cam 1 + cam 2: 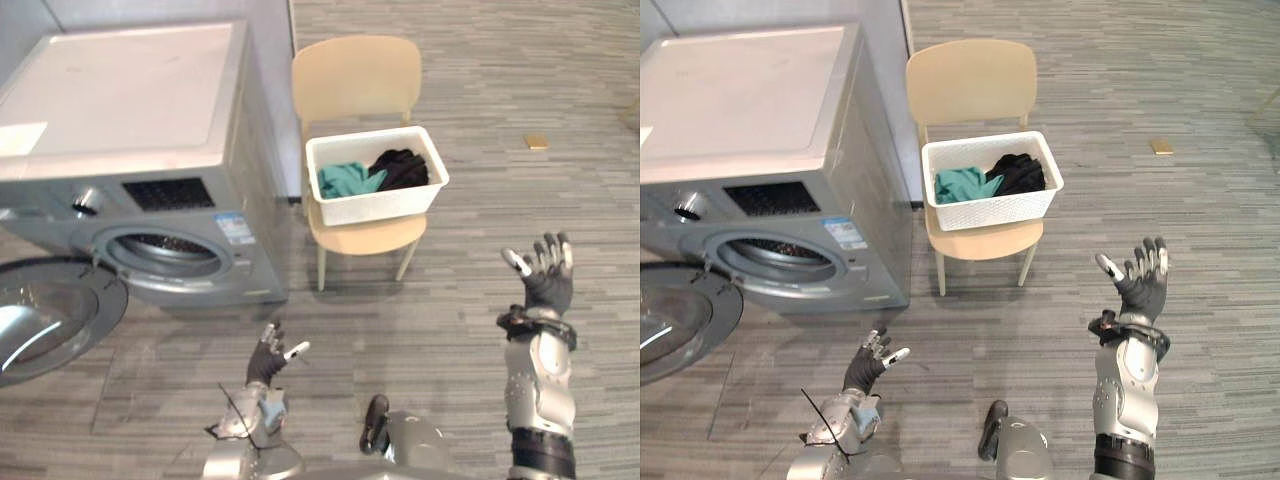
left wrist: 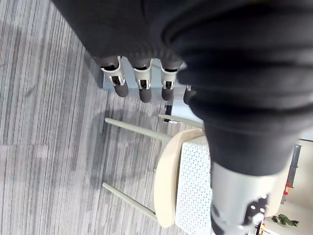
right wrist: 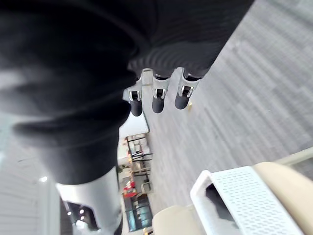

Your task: Pick up the laundry basket with both hands and put the clothes into the washing machine.

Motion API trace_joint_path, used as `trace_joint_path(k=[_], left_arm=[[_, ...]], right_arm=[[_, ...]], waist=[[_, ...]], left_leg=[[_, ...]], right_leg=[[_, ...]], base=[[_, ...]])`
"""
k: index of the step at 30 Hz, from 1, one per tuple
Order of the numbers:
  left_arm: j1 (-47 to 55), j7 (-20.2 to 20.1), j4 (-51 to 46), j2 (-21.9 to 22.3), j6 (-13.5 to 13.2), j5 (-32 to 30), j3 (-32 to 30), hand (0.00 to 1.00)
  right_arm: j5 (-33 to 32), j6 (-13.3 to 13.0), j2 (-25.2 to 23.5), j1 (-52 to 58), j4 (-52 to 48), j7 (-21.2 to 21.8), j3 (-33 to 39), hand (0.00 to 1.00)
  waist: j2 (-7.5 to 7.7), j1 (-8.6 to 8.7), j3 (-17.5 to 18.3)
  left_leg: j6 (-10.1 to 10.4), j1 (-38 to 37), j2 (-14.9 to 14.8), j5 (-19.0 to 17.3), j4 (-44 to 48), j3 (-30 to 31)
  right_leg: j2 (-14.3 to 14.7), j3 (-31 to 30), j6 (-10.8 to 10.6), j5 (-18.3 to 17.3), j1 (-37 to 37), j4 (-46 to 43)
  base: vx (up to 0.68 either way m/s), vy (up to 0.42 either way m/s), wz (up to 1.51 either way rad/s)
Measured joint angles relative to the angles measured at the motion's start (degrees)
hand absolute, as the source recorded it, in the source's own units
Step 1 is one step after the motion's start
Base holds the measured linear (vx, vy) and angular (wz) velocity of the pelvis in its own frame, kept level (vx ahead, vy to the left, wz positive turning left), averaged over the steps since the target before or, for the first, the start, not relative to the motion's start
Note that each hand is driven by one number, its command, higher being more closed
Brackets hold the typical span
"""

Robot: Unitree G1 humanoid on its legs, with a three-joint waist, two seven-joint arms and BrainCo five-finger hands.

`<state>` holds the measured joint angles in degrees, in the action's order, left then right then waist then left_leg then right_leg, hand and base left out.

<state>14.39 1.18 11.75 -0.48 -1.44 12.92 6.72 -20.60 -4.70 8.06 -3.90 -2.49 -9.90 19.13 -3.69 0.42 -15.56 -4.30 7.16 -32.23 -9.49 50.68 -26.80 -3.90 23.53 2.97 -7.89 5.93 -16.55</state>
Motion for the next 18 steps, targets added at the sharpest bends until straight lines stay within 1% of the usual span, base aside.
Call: trace_joint_path(k=[1,2,3,4,5,6,7,8,9,10,11,12,13,14,15,16,17,18], left_arm=[[0.25,-0.03,-0.04,0.54,-0.01,0.00,0.00,0.00],[0.66,-0.03,-0.05,1.03,0.00,-0.01,-0.04,0.00],[1.02,-0.03,-0.09,1.08,-0.07,-0.06,-0.26,0.00],[1.46,-0.04,-0.09,1.08,-0.08,-0.07,-0.63,0.00],[1.82,-0.02,-0.10,1.07,-0.10,-0.14,-1.05,0.00],[2.16,-0.02,-0.11,1.11,-0.10,-0.18,-1.61,0.00],[2.48,-0.02,-0.11,1.13,-0.10,-0.18,-1.93,0.00],[2.71,0.06,-0.12,1.11,-0.13,-0.19,-2.62,0.00],[2.97,0.07,-0.21,1.14,-0.15,-0.18,-2.82,0.00],[3.07,0.08,-0.24,1.00,-0.14,-0.19,-2.83,0.00],[2.94,0.10,-0.01,0.79,-0.05,-0.19,-2.74,0.00],[2.36,0.08,-0.03,-0.23,-0.06,-0.19,-2.77,0.00],[1.40,0.07,0.01,-0.60,-0.04,-0.19,-2.76,0.00],[0.99,0.07,0.12,-0.73,0.03,-0.26,-2.73,0.00],[0.65,0.05,0.12,-1.03,0.09,-0.65,-2.63,0.00],[0.50,0.04,0.09,-1.88,0.10,-1.87,-2.43,0.00],[0.43,0.04,0.07,-2.20,0.09,-2.59,-2.37,0.00],[0.28,0.10,0.07,-3.11,0.08,-3.61,-2.45,0.00]], right_arm=[[0.64,0.00,0.55,-0.62,-0.39,0.05,0.01,0.00],[1.22,-0.06,1.32,-1.46,-0.94,0.09,-0.04,0.00],[1.95,-0.11,2.09,-2.09,-0.84,0.09,0.03,0.00],[2.62,-0.11,2.68,-2.83,-0.68,0.09,0.06,0.00],[3.48,-0.22,3.52,-3.91,-0.30,0.05,-0.02,0.00],[4.25,-0.38,3.89,-5.09,0.76,0.04,-0.05,0.00],[4.67,-0.55,4.07,-5.86,1.68,0.00,0.00,0.00],[5.14,-0.65,4.44,-7.18,3.59,-0.16,-0.03,0.00],[5.47,-0.60,4.78,-7.50,4.70,-0.54,0.00,0.00],[5.51,-0.64,4.59,-7.59,4.95,-0.79,0.00,0.00],[5.51,-0.47,3.80,-7.41,5.76,-1.26,-0.02,0.00],[5.52,-0.30,3.35,-6.79,5.78,-1.45,0.16,0.00],[6.20,-0.30,3.39,-6.75,5.77,-1.52,0.25,0.00],[6.96,-0.28,3.32,-6.72,5.77,-1.54,0.17,0.00],[8.16,-0.15,2.72,-6.64,5.77,-1.45,0.00,0.00],[9.51,0.12,1.75,-6.49,5.77,-1.30,-0.12,0.00],[10.13,0.20,1.52,-6.38,5.78,-1.27,-0.45,0.00],[11.71,0.30,1.58,-6.26,5.78,-1.10,-1.82,0.00]], waist=[[-0.07,-0.21,0.04],[-0.22,-0.79,0.13],[-0.20,-1.83,0.18],[-0.69,-2.39,0.52],[-0.83,-3.17,0.67],[-0.85,-3.92,0.90],[-0.91,-4.56,1.27],[-1.07,-5.42,1.48],[-1.96,-6.10,2.13],[-2.01,-6.20,2.25],[-0.63,-5.97,2.66],[1.08,-5.66,3.62],[2.03,-5.65,3.81],[2.14,-5.72,3.76],[2.17,-5.63,3.78],[2.34,-5.52,3.88],[2.40,-5.50,3.96],[2.54,-5.13,4.10]], left_leg=[[0.38,1.24,1.93,-0.94,0.04,0.96],[1.28,3.17,5.72,-2.76,-1.28,2.16],[3.09,4.84,10.13,-4.08,-4.27,3.79],[3.80,6.30,13.01,-4.55,-6.64,5.17],[3.85,8.27,17.27,-4.54,-10.08,7.31],[4.17,9.49,20.18,-4.34,-13.14,8.70],[4.34,10.21,21.62,-4.21,-15.31,9.54],[5.27,10.35,23.37,-3.06,-20.51,9.83],[5.73,9.70,23.58,1.34,-26.15,10.10],[1.09,9.34,23.70,3.02,-26.54,10.12],[0.89,8.74,24.73,2.86,-26.96,9.86],[0.02,7.89,26.58,2.14,-28.10,9.77],[-0.36,6.87,27.69,0.73,-27.86,9.68],[-0.46,6.11,27.98,-0.01,-27.55,9.68],[-0.58,3.91,28.70,-0.95,-27.90,9.96],[-0.86,1.75,29.31,-1.17,-28.93,10.44],[-1.02,1.05,29.50,-1.28,-29.33,11.04],[-0.87,0.33,29.60,-1.50,-29.98,12.53]], right_leg=[[0.06,-0.29,0.08,-0.03,-0.61,0.67],[0.34,-0.87,0.35,-0.20,-2.27,2.23],[0.82,-1.55,0.36,-0.21,-4.01,3.91],[1.22,-1.93,0.37,-0.23,-5.10,5.10],[1.45,-2.60,0.31,-0.21,-6.30,6.30],[1.43,-3.37,-0.48,0.29,-6.84,6.95],[1.44,-4.00,-0.89,0.54,-6.89,7.25],[1.78,-5.13,-1.68,0.85,-7.66,7.99],[2.83,-6.19,-2.98,0.55,-8.38,8.54],[3.08,-6.63,-3.81,0.08,-9.09,8.78],[2.02,-6.60,-4.48,-0.32,-9.56,8.84],[0.28,-6.20,-6.00,-1.74,-9.74,7.91],[-1.30,-6.12,-7.16,-3.54,-9.54,4.73],[-1.95,-6.16,-7.87,-4.30,-9.17,1.99],[-3.84,-6.40,-9.44,-5.26,-7.54,-5.12],[-5.51,-6.25,-9.66,-5.81,-6.20,-11.10],[-6.07,-6.13,-9.26,-6.04,-5.62,-12.94],[-7.15,-6.14,-7.53,-7.02,-3.73,-14.70]], base=[[0.18,-0.100,-0.32],[0.19,-0.073,-0.25],[0.29,-0.081,-0.27],[0.31,-0.019,-0.32],[0.30,0.039,-0.36],[0.25,0.065,-0.43],[0.25,0.090,-0.55],[0.26,0.113,-0.62],[0.28,0.130,-0.55],[0.23,0.123,-0.27],[0.29,0.143,0.10],[0.33,0.153,0.24],[0.31,0.134,0.23],[0.22,0.103,0.13],[0.19,0.080,0.20],[0.19,0.063,0.27],[0.21,0.001,0.43],[0.18,-0.045,0.56]])
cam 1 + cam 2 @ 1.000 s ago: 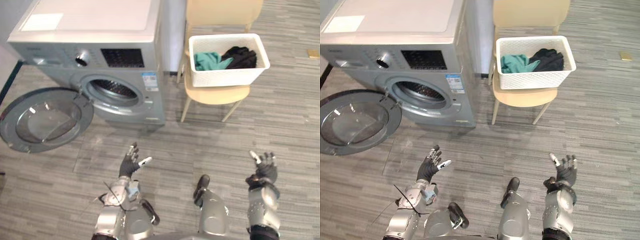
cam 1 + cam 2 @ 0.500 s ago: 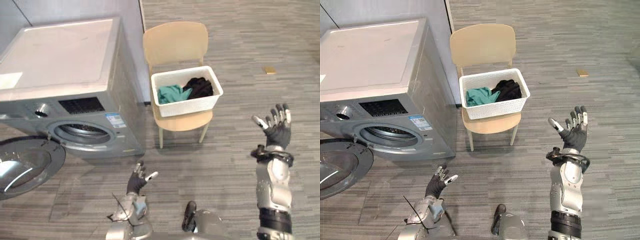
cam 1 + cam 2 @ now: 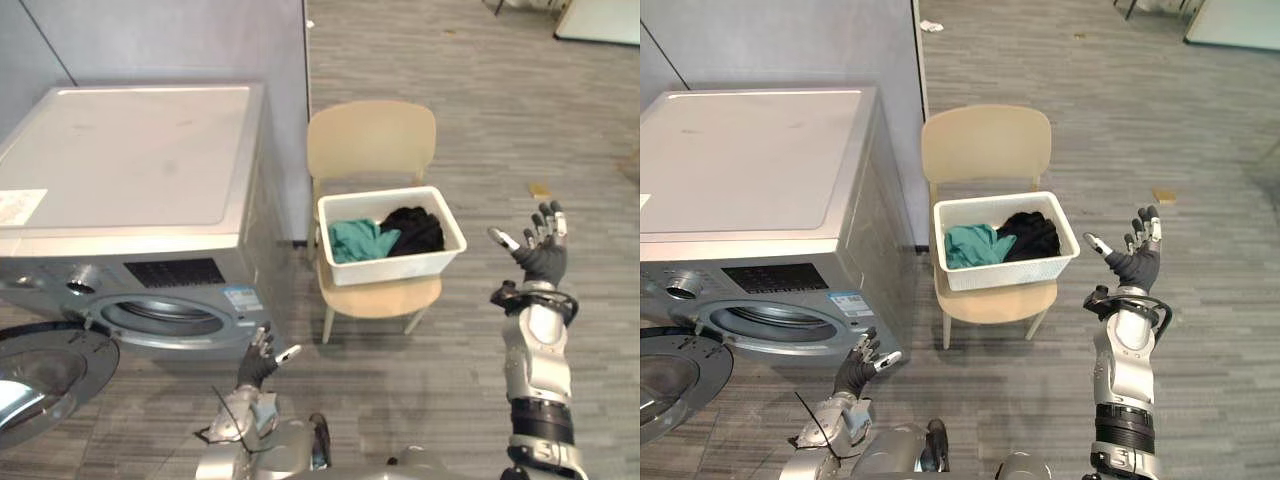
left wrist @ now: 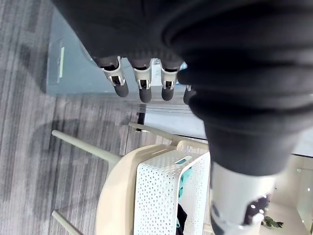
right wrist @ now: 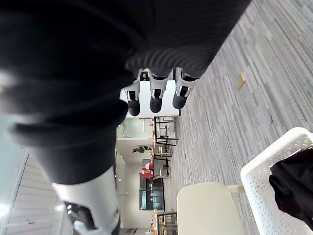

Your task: Pick up the laundry basket with both hands and put the clothes into the washing machine.

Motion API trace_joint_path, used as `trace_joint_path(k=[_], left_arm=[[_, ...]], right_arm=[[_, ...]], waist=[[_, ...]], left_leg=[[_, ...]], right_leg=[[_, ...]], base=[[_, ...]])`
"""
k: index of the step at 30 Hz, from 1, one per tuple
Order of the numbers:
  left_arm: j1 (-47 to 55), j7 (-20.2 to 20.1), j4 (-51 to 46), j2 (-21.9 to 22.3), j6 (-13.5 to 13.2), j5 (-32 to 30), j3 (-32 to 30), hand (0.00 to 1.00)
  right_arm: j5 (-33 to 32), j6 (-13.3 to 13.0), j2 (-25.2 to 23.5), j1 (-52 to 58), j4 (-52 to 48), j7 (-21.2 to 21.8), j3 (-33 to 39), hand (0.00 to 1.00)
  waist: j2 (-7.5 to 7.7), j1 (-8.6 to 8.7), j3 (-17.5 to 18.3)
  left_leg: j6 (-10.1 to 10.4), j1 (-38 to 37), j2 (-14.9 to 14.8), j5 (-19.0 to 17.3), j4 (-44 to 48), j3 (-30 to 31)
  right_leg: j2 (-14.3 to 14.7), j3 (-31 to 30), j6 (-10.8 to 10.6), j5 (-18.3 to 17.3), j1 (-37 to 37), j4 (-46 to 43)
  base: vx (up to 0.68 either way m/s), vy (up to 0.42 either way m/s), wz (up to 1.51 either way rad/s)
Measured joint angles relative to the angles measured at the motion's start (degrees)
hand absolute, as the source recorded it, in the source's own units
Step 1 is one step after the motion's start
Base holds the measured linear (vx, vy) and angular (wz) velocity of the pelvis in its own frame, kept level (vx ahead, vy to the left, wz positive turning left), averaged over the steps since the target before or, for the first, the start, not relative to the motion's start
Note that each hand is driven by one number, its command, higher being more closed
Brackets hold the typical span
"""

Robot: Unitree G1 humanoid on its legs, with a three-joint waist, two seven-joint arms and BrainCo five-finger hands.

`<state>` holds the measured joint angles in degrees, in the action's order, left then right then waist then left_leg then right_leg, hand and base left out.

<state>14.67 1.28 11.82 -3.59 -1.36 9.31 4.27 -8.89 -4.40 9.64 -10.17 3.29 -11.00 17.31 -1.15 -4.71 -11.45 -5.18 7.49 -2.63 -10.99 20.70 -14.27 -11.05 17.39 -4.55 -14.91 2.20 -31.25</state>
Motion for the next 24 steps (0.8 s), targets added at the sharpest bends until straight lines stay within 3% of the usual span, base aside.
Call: trace_joint_path(k=[3,7,8,9,10,11,13,16,18,19,20,21,22,24], left_arm=[[0.13,0.02,0.01,-0.88,0.01,-0.54,-0.13,0.00],[1.26,0.02,0.07,-1.17,0.01,-0.56,0.02,0.00],[1.85,0.00,0.13,-1.43,-0.01,-1.06,0.20,0.00],[1.88,0.00,0.16,-1.78,-0.02,-1.06,0.25,0.00],[1.85,-0.02,0.34,-2.25,-0.05,-1.07,0.39,0.00],[1.21,-0.04,2.34,-1.62,-0.07,-1.08,0.56,0.00],[1.86,-0.09,2.37,-0.57,-0.12,-1.12,0.84,0.00],[2.41,-0.17,2.43,0.21,-0.06,-1.13,1.43,0.00],[2.20,-0.21,2.43,0.26,-0.06,-1.04,2.12,0.00],[1.81,-0.35,2.43,0.46,-0.06,-1.00,2.66,0.00],[1.66,-0.43,2.41,0.68,-0.07,-1.00,2.74,0.00],[1.10,-0.86,2.38,0.75,-0.06,-0.96,2.93,0.00],[1.10,-1.14,2.36,0.73,-0.06,-0.94,2.93,0.00],[1.34,-1.33,2.35,0.68,-0.06,-0.92,2.94,0.00]], right_arm=[[2.50,0.85,0.33,0.02,0.09,0.18,-0.38,0.00],[5.90,2.06,4.28,-0.06,0.59,1.35,-2.65,0.00],[9.29,2.56,6.72,-0.28,1.39,2.74,-4.80,0.00],[10.14,2.60,7.22,-0.62,2.39,3.19,-5.23,0.00],[10.80,2.84,7.62,-0.97,3.54,3.60,-5.46,0.00],[12.06,3.46,9.40,-1.84,6.66,3.77,-5.93,0.00],[14.27,5.22,11.21,-3.62,9.11,4.01,-6.87,0.00],[16.09,6.04,13.10,-4.37,9.86,4.02,-6.81,0.00],[16.34,6.12,14.74,-7.10,12.55,3.81,-6.74,0.00],[16.35,6.22,16.28,-8.90,14.53,3.61,-6.38,0.00],[16.39,6.38,17.06,-9.48,15.43,3.43,-6.24,0.00],[16.91,7.42,18.31,-10.82,17.12,3.41,-6.14,0.00],[17.33,7.49,18.48,-11.40,17.87,3.41,-6.16,0.00],[18.72,8.38,18.47,-14.44,20.42,3.44,-6.92,0.00]], waist=[[-0.07,0.60,0.04],[-0.03,0.23,0.08],[0.85,0.00,0.59],[1.61,-0.28,0.98],[2.37,-0.55,1.39],[1.05,-0.78,2.11],[0.01,-0.88,2.71],[0.27,-0.78,2.56],[0.46,-0.80,2.44],[0.48,-0.58,2.39],[0.58,-0.60,2.33],[0.67,-0.64,2.15],[0.48,-0.72,2.03],[0.46,-0.96,0.92]], left_leg=[[0.78,0.35,-0.05,-0.54,-0.01,3.46],[2.67,0.32,-0.77,-1.62,1.85,7.02],[4.74,0.88,-0.90,-2.88,3.95,8.30],[5.41,1.29,-0.75,-3.33,4.82,8.72],[6.15,1.90,-0.61,-3.81,5.79,9.42],[7.47,2.84,-2.54,-4.26,6.69,11.27],[10.22,3.49,-5.44,-2.81,4.24,13.89],[13.31,2.72,-7.59,0.80,-1.83,18.02],[13.54,2.95,-8.42,3.15,-4.13,18.95],[12.14,4.30,-8.81,5.07,-5.09,16.72],[11.10,4.83,-9.41,5.48,-5.43,13.78],[9.31,5.23,-11.01,6.61,-5.86,5.90],[8.88,5.36,-11.67,7.13,-5.99,3.49],[10.11,6.37,-10.75,8.73,-6.60,3.25]], right_leg=[[-1.94,-1.54,0.71,-0.20,2.80,1.48],[-3.69,-6.86,-0.08,1.15,5.25,8.36],[-3.63,-7.30,0.22,5.61,5.07,12.95],[-3.62,-7.54,0.41,7.90,5.11,14.23],[-3.45,-8.17,-1.20,10.96,5.19,15.13],[-1.92,-7.10,-3.82,11.00,4.95,14.84],[1.31,-4.15,-1.69,10.88,4.51,16.39],[4.45,0.94,-0.03,10.72,2.32,18.51],[5.09,4.03,1.17,10.31,1.69,19.11],[4.71,6.55,1.34,10.35,1.68,19.62],[4.42,7.84,1.50,10.45,1.66,19.96],[3.89,10.15,1.67,10.57,1.55,20.64],[3.65,10.83,1.67,10.57,1.54,20.67],[2.73,12.00,1.24,10.83,1.55,21.29]], base=[[0.11,-0.061,0.60],[0.13,-0.190,0.53],[0.14,-0.371,0.33],[0.13,-0.409,0.38],[0.10,-0.327,0.34],[0.13,-0.376,0.36],[0.12,-0.345,0.35],[0.07,-0.298,0.56],[0.06,-0.245,0.77],[0.01,-0.123,0.87],[0.00,-0.060,1.04],[0.01,-0.019,0.77],[0.02,0.008,0.73],[-0.01,0.095,0.39]])
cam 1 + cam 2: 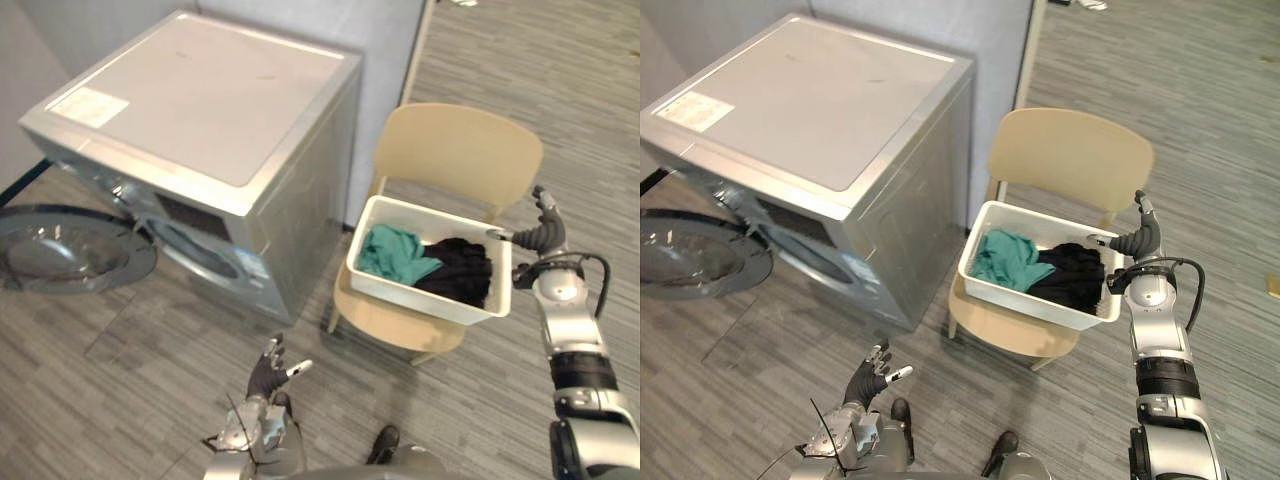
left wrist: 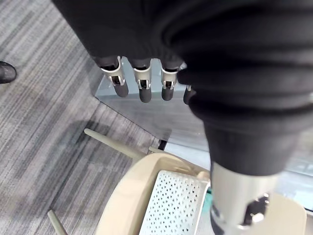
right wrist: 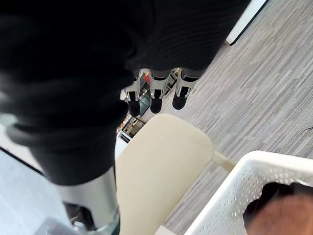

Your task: Pick up the laundry basket with both hands and put the clothes into the washing machine.

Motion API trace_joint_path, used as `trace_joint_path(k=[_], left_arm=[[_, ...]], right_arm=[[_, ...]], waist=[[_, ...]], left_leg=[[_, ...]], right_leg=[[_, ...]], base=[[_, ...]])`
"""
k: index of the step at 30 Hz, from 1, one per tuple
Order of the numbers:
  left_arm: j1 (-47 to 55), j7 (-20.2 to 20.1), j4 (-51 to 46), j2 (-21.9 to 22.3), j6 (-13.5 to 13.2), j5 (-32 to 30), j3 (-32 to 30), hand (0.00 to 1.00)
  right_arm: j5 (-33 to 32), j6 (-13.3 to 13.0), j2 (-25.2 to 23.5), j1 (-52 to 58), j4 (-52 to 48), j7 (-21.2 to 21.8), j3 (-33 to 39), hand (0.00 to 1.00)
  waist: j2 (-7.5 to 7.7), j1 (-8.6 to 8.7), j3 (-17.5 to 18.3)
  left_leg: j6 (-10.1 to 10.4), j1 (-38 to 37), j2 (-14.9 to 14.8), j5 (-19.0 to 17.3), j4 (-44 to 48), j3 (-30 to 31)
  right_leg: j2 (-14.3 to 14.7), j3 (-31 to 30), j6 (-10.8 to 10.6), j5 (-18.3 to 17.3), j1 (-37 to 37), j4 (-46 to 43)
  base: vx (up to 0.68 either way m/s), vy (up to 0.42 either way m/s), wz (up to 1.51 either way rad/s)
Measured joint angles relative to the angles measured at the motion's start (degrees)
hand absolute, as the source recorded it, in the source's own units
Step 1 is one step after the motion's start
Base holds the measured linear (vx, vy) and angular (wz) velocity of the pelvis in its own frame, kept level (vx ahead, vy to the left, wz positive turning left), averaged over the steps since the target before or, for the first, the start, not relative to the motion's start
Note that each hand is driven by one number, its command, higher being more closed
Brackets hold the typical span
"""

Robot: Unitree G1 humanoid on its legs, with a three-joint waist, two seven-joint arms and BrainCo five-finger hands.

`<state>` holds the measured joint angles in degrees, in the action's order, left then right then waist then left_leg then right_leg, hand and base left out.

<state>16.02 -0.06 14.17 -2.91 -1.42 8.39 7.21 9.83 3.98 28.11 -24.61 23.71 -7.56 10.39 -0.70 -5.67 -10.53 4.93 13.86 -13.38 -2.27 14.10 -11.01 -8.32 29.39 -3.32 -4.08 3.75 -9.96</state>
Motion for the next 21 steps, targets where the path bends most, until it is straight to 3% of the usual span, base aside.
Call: trace_joint_path(k=[3,7,13,21], left_arm=[[-0.11,-0.07,-0.04,-0.53,0.00,-0.05,0.00,0.00],[-0.46,-0.54,-0.35,-0.89,-0.01,-0.08,-0.13,0.00],[-0.43,-1.16,-4.22,-1.90,-0.06,-0.10,-0.10,0.00],[-1.08,-1.09,-5.59,-1.98,-0.20,0.02,-0.08,0.00]], right_arm=[[-0.02,0.11,0.93,-5.75,3.14,-0.01,-0.89,0.00],[0.11,0.02,6.31,-15.69,8.99,0.22,-7.12,0.00],[10.49,0.06,11.36,-29.87,20.41,2.92,-15.73,0.00],[11.13,1.16,12.66,-33.12,27.71,4.59,-18.11,0.00]], waist=[[0.29,-0.13,-1.48],[0.00,-1.61,-4.84],[-0.02,-3.31,-10.48],[-0.24,-4.61,-14.33]], left_leg=[[-0.82,2.75,1.47,0.63,-0.19,0.85],[-1.61,5.85,2.47,1.72,-0.10,0.74],[-1.87,9.77,2.37,2.95,-0.07,0.44],[-1.94,13.47,2.22,3.61,0.11,0.34]], right_leg=[[-0.90,0.73,-0.87,0.97,1.55,0.98],[-1.26,0.71,-1.08,3.03,4.17,2.18],[-1.20,0.38,-0.56,5.35,7.98,3.41],[-0.67,0.25,0.06,6.52,11.52,3.77]], base=[[-0.05,0.113,0.23],[-0.06,0.100,0.01],[-0.05,0.049,-0.06],[-0.01,0.015,-0.04]])
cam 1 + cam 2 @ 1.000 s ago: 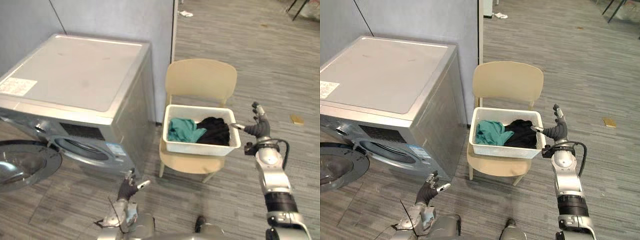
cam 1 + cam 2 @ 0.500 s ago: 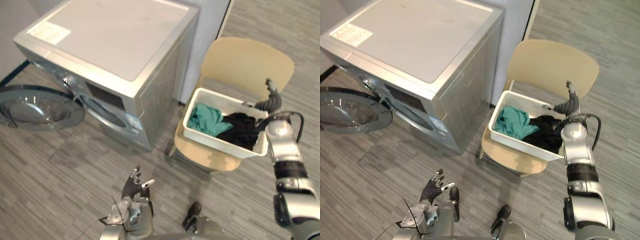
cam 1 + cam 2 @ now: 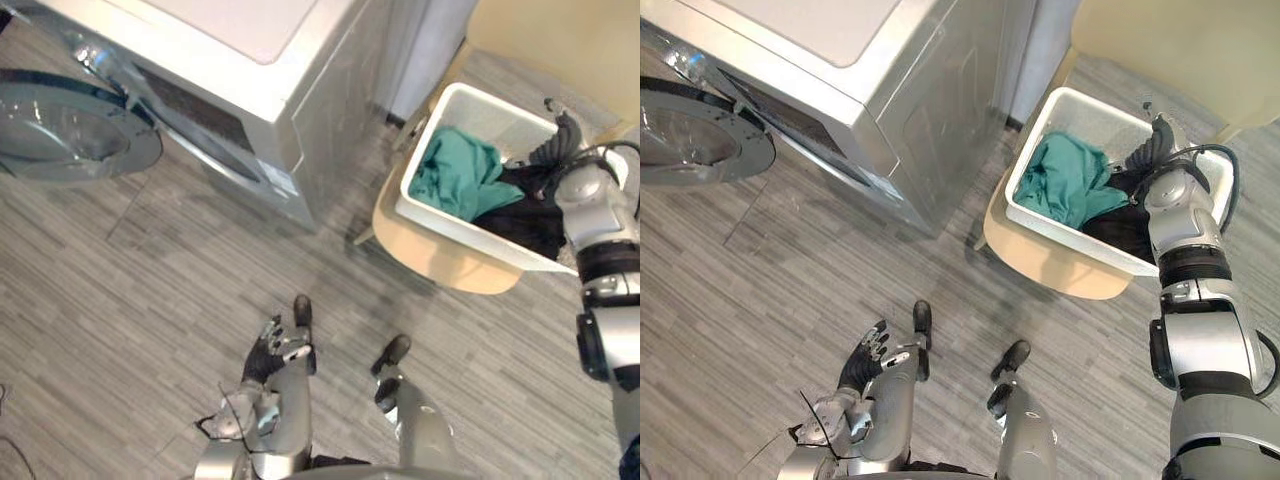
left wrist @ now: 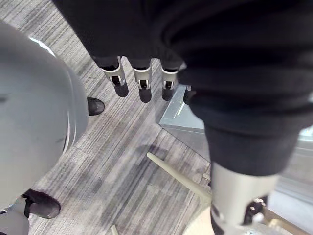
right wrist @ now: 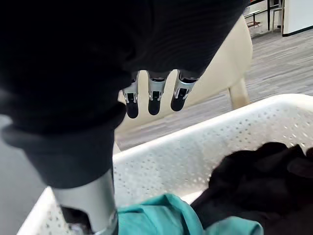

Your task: Pick up the laundry basket with both hands and put the clothes into the washing machine.

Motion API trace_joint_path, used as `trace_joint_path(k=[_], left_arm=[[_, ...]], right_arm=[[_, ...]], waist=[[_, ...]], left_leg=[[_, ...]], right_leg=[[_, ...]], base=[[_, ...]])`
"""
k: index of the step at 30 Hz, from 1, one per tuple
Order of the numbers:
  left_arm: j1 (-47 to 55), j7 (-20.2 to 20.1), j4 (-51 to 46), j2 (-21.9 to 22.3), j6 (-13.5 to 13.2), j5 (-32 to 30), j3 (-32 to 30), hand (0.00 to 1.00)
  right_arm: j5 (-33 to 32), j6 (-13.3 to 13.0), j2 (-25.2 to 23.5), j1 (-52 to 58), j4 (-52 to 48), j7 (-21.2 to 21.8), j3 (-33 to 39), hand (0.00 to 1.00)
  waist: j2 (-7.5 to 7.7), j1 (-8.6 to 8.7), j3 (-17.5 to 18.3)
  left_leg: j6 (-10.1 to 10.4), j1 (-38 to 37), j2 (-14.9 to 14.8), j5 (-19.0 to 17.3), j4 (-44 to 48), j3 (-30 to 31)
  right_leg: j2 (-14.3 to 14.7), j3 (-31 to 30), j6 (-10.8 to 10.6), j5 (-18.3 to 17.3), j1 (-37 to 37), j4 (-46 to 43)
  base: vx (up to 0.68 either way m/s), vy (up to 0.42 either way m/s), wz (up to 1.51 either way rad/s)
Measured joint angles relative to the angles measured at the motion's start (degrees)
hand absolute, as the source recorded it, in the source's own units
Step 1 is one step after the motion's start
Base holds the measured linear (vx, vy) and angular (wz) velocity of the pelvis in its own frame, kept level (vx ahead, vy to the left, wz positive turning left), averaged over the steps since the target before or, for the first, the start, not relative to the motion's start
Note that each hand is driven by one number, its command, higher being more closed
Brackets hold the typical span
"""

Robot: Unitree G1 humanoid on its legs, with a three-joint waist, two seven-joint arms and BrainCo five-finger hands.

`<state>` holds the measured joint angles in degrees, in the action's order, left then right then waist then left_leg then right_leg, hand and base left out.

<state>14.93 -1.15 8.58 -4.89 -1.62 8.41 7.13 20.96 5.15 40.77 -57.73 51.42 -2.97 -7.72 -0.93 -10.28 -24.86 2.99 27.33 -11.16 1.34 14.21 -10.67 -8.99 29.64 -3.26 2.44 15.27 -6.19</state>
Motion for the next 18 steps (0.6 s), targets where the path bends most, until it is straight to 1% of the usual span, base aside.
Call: trace_joint_path(k=[4,12,14,17,18], left_arm=[[-0.42,0.04,0.00,0.01,-0.02,0.04,0.02,0.00],[-2.81,0.06,0.47,-0.13,-0.05,1.17,0.70,0.00],[-2.84,0.08,0.58,-0.47,-0.16,1.31,1.64,0.00],[-3.59,0.22,1.06,-0.48,-0.33,2.77,2.67,0.00],[-4.25,0.48,1.18,-0.50,-0.43,3.47,2.79,0.00]], right_arm=[[-0.11,0.07,-0.04,-0.74,0.78,0.59,-0.16,0.00],[-0.11,0.14,-0.10,-0.82,1.31,0.61,-1.94,0.00],[-0.12,0.14,-0.05,-0.90,2.36,0.61,-1.96,0.00],[-0.72,0.11,0.01,-3.28,6.88,0.57,-2.08,0.00],[-0.86,0.08,0.02,-4.22,8.78,0.56,-2.32,0.00]], waist=[[-0.09,-0.06,-0.52],[0.03,-0.04,-0.60],[-0.02,0.14,-0.65],[-0.17,0.03,-0.82],[-0.20,-0.03,-1.56]], left_leg=[[0.00,0.11,0.16,0.62,-0.77,0.07],[0.66,-1.82,0.63,5.78,-8.30,0.26],[0.54,-1.85,0.83,6.72,-9.64,0.74],[0.38,-1.08,1.16,8.40,-12.28,1.29],[0.59,-1.08,1.23,8.61,-12.76,1.58]], right_leg=[[-0.03,0.18,0.00,0.01,0.25,0.08],[0.07,0.65,0.32,-0.06,1.21,0.11],[-0.01,1.22,0.51,-0.19,1.64,-0.40],[-0.09,1.82,0.62,-0.28,3.19,-0.77],[-0.09,2.01,0.63,-0.27,3.23,-0.80]], base=[[0.00,0.012,0.04],[-0.03,0.003,0.05],[-0.05,0.009,0.12],[-0.05,0.013,0.10],[-0.03,0.001,0.11]])
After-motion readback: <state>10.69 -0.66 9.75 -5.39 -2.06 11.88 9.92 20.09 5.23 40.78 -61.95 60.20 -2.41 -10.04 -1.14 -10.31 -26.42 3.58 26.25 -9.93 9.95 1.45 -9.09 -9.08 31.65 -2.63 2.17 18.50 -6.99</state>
